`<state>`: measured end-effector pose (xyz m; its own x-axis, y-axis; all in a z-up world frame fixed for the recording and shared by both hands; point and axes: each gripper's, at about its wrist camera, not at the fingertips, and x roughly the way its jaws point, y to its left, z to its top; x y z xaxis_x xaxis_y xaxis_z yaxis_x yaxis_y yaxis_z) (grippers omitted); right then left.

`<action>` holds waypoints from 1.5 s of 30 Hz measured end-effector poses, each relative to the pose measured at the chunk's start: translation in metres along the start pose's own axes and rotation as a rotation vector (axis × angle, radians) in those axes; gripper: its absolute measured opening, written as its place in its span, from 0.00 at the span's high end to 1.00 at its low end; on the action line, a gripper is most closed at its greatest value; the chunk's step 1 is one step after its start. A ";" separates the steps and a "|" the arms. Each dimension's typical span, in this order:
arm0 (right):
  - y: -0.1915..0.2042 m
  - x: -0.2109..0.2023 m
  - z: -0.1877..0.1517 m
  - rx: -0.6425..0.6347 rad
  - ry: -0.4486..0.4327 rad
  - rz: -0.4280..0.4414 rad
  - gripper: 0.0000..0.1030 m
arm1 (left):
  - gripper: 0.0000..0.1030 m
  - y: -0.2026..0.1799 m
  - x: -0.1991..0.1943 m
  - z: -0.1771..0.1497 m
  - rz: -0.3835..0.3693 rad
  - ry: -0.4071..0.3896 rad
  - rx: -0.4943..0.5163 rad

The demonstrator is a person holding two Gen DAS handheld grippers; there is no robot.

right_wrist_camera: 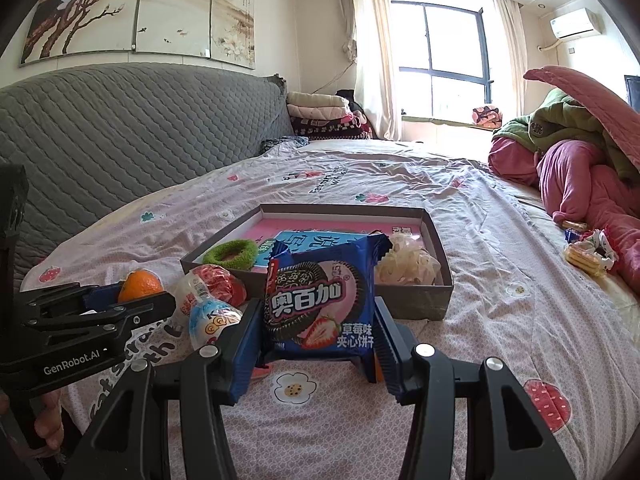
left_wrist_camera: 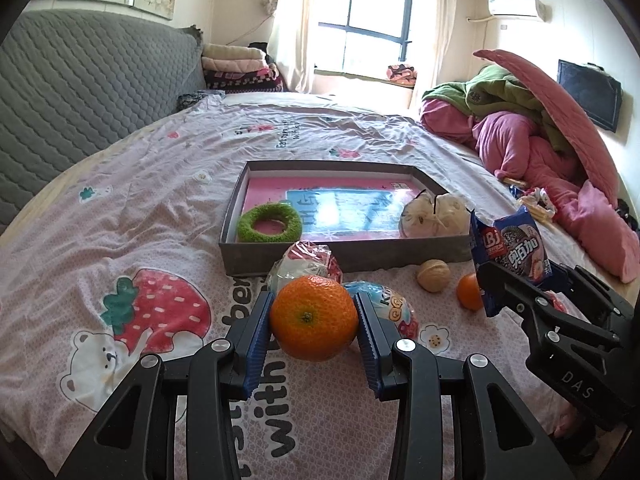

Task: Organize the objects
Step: 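Lift cookie packet with right tool over tray while left tool lifts orange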

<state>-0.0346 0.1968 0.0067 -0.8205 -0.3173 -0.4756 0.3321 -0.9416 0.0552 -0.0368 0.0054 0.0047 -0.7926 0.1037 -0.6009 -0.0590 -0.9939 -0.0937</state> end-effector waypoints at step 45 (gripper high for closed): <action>0.000 0.048 0.041 -0.053 -0.013 -0.012 0.49 | 0.60 0.014 0.041 0.056 0.012 -0.054 -0.019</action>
<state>-0.0933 0.1769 0.0201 -0.8302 -0.3077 -0.4649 0.3463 -0.9381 0.0026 -0.1038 -0.0067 0.0229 -0.8247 0.0889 -0.5586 -0.0380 -0.9940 -0.1021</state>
